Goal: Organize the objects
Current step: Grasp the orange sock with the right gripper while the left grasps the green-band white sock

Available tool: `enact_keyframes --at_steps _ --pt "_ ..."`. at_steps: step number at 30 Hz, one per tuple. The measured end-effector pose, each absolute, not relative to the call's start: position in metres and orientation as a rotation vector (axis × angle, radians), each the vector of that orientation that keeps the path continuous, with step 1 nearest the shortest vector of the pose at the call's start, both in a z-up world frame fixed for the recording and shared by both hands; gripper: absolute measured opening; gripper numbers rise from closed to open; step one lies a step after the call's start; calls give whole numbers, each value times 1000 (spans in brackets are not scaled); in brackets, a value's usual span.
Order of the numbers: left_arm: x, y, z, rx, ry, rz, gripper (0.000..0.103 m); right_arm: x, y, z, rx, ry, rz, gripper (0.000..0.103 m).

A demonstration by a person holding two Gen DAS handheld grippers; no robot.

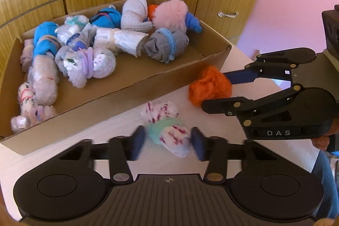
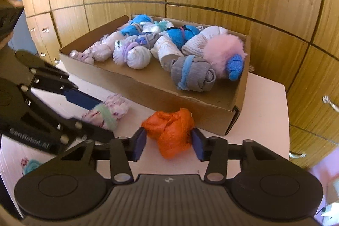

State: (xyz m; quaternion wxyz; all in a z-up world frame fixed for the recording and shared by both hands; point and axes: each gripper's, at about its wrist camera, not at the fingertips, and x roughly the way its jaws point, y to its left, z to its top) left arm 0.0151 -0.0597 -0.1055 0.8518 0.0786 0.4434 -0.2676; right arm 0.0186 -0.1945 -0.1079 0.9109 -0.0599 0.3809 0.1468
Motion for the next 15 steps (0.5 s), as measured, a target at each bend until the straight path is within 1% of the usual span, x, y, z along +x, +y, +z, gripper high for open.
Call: enact_keyframes --at_steps 1,3,8,15 --pt "16 -59 -105 157 932 -564 44 17 -193 -108 -133 785 307 31" --pt "16 -56 -106 147 931 -565 43 15 -191 -108 -138 780 317 31" --pt "17 -49 -104 138 928 -557 42 14 -191 -108 -134 783 325 28" --pt "9 -35 -91 139 902 -551 42 7 -191 -97 -131 768 331 28"
